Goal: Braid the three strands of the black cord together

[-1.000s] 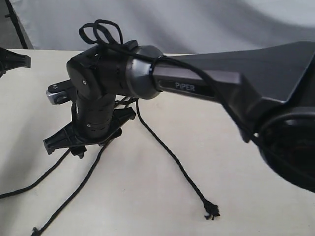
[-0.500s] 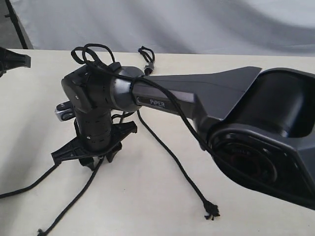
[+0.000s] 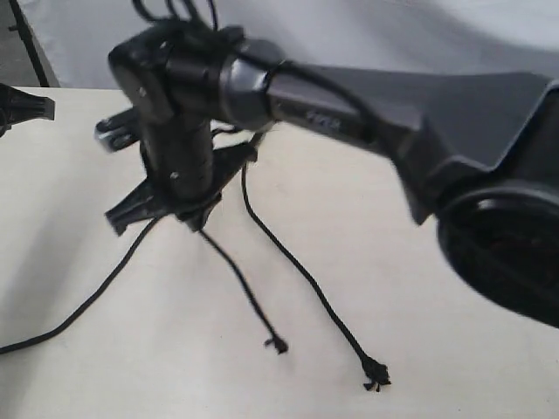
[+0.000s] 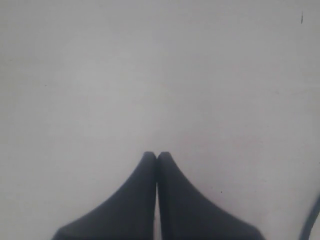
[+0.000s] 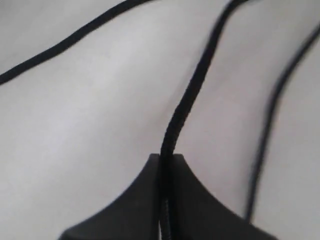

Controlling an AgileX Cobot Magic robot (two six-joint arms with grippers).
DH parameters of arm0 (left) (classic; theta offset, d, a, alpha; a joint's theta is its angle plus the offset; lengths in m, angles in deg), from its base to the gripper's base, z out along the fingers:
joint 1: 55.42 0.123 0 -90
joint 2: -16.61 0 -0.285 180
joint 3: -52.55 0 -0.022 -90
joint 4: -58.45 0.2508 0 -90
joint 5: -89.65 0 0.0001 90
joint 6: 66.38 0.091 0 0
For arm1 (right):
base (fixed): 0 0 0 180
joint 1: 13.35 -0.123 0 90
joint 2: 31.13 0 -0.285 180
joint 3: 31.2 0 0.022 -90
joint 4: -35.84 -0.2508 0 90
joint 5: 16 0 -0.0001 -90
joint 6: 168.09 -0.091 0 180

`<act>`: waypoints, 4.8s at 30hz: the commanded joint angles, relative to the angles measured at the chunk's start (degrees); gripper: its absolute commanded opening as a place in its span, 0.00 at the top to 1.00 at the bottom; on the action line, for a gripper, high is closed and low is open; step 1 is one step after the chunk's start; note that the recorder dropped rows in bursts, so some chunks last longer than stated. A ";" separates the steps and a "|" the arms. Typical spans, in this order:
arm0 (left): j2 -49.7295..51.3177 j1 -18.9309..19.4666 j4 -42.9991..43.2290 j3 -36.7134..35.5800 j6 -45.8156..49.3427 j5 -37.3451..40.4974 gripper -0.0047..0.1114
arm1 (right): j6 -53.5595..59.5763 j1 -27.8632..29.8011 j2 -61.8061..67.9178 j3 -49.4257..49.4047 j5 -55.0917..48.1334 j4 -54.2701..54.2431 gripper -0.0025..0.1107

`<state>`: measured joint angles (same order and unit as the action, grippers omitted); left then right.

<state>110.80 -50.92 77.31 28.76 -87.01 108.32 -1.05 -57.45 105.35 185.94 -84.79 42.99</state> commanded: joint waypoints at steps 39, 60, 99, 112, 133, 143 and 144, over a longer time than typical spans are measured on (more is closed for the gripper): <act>-0.42 0.18 -4.47 -0.35 -0.38 -1.90 0.96 | 3.10 0.70 -8.07 -28.50 5.31 9.80 0.98; -0.42 0.18 -4.80 -0.35 -0.38 -1.72 0.96 | -6.31 26.63 -9.21 -27.46 13.00 13.02 0.98; 19.44 -47.70 -16.63 20.08 8.35 8.90 0.61 | -30.49 47.59 -42.44 -51.59 39.09 30.67 0.98; 44.03 -49.46 -19.71 50.85 -3.18 27.35 0.39 | -32.65 48.68 -42.69 -58.89 49.88 35.88 0.98; 54.25 -49.46 -19.71 64.23 10.86 51.29 0.95 | -32.65 48.68 -42.69 -59.93 53.56 34.92 0.98; 43.92 -47.36 -5.66 63.59 12.97 51.29 0.95 | -32.65 48.68 -42.69 -59.93 53.56 34.92 0.98; 43.29 -46.73 -4.49 62.58 12.97 51.29 0.95 | -32.65 48.68 -42.69 -59.93 53.56 34.92 0.98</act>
<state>156.67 -99.40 68.31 92.75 -74.35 159.23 -33.50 -9.15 63.26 126.17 -31.83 77.86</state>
